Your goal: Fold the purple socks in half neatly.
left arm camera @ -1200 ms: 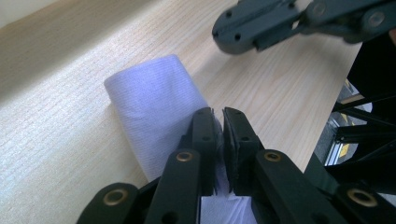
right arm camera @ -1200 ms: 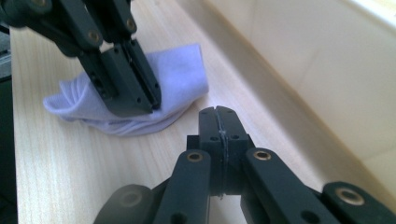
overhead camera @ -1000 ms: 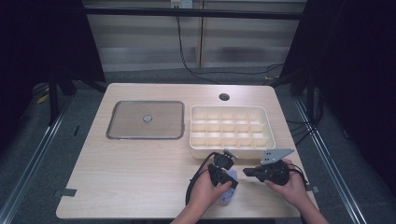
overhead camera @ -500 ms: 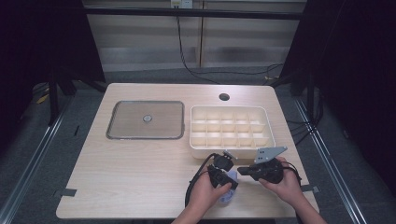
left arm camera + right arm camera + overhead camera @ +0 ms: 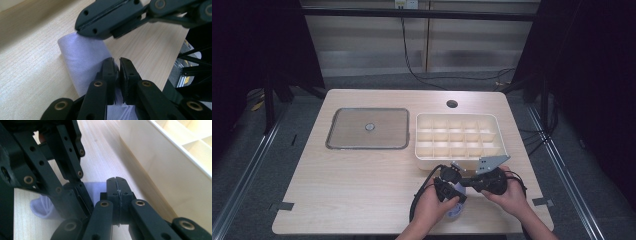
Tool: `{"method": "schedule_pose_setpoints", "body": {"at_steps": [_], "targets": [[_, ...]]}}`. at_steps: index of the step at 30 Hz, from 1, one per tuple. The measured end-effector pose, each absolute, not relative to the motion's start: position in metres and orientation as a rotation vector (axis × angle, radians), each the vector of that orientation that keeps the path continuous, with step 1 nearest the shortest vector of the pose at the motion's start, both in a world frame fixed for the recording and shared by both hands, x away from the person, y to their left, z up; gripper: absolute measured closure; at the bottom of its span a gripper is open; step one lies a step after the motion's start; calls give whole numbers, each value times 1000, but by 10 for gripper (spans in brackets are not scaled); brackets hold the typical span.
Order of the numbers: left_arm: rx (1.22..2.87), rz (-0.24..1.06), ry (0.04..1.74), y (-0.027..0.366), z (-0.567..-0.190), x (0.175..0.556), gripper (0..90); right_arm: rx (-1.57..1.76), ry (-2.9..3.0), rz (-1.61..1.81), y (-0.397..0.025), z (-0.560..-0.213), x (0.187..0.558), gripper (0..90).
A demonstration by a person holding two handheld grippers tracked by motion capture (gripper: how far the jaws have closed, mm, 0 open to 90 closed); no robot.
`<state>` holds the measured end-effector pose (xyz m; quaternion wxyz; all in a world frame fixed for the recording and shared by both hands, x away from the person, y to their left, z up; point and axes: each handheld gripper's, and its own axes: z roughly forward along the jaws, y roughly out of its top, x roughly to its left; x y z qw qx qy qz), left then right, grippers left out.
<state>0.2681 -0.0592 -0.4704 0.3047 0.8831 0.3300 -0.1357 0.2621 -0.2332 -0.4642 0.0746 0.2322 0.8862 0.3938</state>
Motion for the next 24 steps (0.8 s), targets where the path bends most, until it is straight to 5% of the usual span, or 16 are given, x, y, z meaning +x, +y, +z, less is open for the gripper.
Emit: {"method": "schedule_pose_setpoints", "body": {"at_steps": [24], "targets": [[2333,-359,852,-56,-468,267,769,768,2706,1148,-227,-487,269,900]]}}
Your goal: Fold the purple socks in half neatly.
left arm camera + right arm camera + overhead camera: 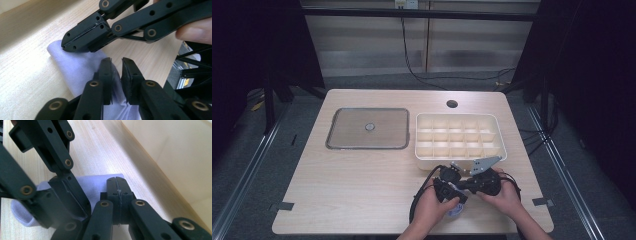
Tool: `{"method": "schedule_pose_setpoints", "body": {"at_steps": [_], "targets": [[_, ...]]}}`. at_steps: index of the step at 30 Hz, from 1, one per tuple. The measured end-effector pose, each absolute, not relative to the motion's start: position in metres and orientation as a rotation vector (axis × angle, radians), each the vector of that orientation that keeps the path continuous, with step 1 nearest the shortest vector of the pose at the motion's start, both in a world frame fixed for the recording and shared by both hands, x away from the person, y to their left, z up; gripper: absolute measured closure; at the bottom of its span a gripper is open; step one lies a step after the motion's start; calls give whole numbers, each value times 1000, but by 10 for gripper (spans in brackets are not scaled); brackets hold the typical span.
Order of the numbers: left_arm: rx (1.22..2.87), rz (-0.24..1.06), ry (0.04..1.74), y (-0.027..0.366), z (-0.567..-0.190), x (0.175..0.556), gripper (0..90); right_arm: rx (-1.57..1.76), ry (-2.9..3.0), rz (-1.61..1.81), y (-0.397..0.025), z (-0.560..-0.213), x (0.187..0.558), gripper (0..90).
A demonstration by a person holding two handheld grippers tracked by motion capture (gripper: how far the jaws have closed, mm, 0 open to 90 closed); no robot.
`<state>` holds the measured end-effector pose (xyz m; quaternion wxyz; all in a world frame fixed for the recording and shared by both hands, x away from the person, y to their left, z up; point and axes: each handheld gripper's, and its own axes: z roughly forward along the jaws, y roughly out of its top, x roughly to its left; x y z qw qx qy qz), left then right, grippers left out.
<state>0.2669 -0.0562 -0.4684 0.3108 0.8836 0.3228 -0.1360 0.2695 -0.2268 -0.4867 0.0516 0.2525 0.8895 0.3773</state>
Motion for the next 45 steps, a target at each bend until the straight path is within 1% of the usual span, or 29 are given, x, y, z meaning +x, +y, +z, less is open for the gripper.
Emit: {"method": "schedule_pose_setpoints", "body": {"at_steps": [8,15,20,23,29,32,35,40,45], "targets": [[2307,-379,857,-49,-462,267,733,765,2704,1145,-226,-487,268,900],[2292,-365,854,-39,-450,268,713,766,2704,1148,-227,-487,268,900],[2271,-331,873,-30,-444,272,725,767,2706,1150,-228,-487,268,900],[2273,-325,887,-28,-445,273,753,770,2705,1147,-228,-487,268,900],[2320,-352,865,-34,-462,265,765,755,2707,1146,-228,-488,268,900],[2335,-340,869,-36,-469,262,803,754,2705,1151,-228,-488,267,900],[2338,-327,864,-35,-467,260,805,757,2705,1152,-227,-488,267,900],[2320,-355,833,-35,-460,255,796,752,2708,1148,-225,-488,267,900],[2334,-359,804,-38,-461,247,783,754,2705,1148,-225,-488,267,900]]}}
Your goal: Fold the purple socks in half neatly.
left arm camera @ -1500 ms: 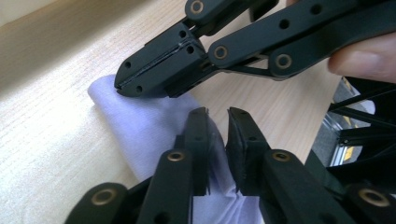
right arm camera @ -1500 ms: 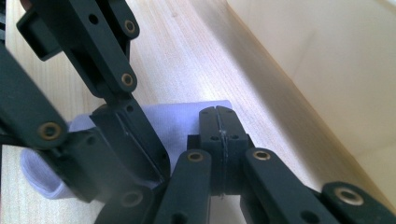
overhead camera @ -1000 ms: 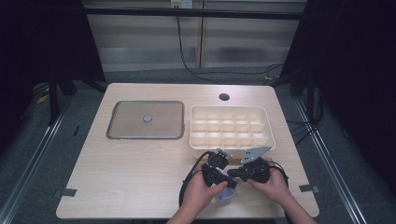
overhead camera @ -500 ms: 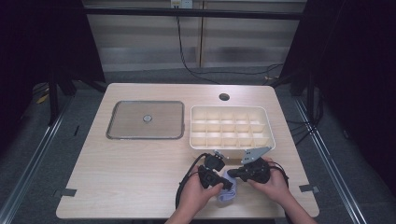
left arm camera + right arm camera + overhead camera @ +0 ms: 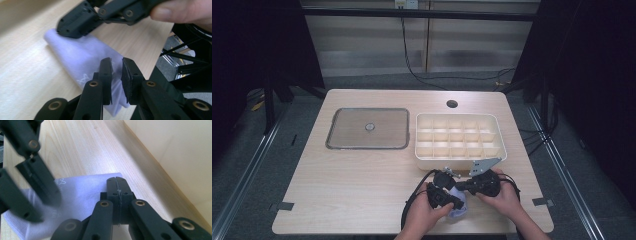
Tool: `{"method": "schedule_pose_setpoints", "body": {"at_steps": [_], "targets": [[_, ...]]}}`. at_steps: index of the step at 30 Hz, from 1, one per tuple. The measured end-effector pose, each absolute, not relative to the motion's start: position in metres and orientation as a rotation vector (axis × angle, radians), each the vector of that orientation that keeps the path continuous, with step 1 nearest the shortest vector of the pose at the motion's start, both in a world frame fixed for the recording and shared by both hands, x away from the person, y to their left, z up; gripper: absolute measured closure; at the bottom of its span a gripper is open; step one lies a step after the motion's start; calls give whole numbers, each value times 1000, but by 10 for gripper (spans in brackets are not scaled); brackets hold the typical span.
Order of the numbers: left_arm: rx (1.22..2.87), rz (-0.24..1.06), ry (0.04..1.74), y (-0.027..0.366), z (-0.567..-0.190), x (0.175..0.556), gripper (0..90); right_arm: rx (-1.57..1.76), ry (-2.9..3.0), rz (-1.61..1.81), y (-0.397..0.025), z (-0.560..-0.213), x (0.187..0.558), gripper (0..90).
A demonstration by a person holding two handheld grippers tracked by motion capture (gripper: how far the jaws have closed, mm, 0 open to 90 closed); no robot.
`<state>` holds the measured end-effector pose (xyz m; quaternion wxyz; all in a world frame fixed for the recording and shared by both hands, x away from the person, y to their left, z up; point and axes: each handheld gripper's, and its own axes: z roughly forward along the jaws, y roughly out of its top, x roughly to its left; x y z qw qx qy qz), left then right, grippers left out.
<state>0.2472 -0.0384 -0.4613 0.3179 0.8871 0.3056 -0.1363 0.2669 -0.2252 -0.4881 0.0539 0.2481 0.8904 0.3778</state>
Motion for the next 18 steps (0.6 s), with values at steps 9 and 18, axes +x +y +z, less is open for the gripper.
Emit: {"method": "schedule_pose_setpoints", "body": {"at_steps": [9,18], "targets": [[2364,-330,801,-40,-467,238,835,744,2716,1155,-222,-489,266,900],[2348,-343,805,-33,-465,234,824,728,2720,1151,-221,-490,267,900]]}}
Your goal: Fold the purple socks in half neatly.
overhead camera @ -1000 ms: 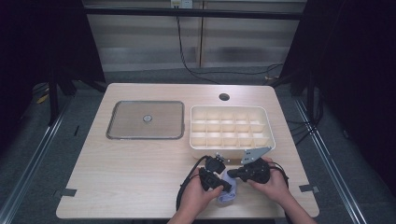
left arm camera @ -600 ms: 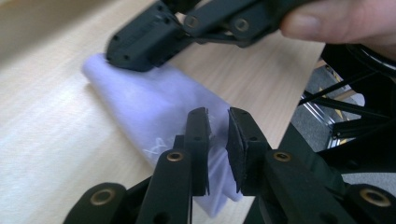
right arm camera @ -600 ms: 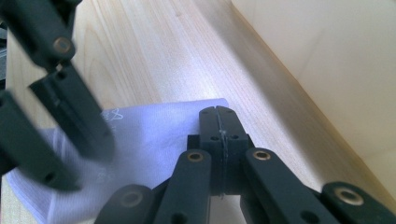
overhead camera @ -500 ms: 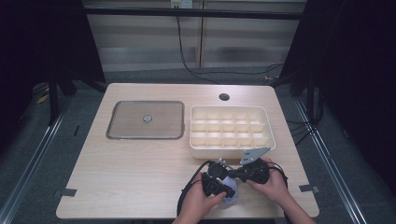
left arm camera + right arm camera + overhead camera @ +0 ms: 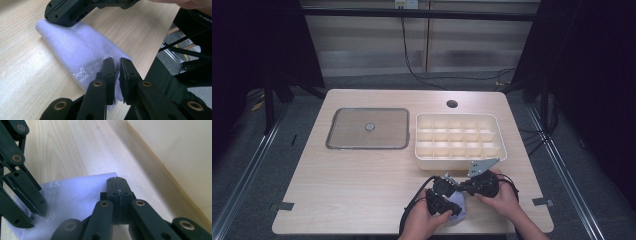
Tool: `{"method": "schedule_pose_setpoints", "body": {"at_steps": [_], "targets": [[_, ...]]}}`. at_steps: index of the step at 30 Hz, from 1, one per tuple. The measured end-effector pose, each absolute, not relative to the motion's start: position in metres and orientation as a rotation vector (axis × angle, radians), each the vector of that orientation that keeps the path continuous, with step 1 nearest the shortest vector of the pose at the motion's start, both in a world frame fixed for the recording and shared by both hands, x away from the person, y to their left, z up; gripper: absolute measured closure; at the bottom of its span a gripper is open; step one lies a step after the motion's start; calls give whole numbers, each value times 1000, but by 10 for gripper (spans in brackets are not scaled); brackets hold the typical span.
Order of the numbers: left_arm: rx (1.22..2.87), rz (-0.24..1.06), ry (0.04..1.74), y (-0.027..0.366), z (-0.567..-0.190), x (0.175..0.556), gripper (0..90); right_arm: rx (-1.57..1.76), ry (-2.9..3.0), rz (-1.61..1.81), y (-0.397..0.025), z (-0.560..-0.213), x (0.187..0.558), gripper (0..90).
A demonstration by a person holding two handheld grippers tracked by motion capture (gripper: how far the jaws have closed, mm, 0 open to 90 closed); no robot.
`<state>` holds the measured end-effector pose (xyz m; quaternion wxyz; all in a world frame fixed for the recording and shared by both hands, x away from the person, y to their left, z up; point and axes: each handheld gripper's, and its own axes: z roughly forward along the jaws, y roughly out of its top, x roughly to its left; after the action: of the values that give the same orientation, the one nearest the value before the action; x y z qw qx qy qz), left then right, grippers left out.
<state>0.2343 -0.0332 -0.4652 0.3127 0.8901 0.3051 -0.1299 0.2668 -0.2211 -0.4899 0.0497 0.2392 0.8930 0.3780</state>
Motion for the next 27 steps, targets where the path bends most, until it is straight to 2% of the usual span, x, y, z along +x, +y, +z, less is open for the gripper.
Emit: {"method": "schedule_pose_setpoints", "body": {"at_steps": [8,15,27], "targets": [[2362,-357,812,-32,-468,231,816,709,2735,1071,-218,-495,266,900],[2340,-334,820,-34,-472,237,852,741,2704,1108,-223,-491,268,900],[2315,-269,860,-48,-473,257,854,876,2578,1152,-262,-481,273,900]]}}
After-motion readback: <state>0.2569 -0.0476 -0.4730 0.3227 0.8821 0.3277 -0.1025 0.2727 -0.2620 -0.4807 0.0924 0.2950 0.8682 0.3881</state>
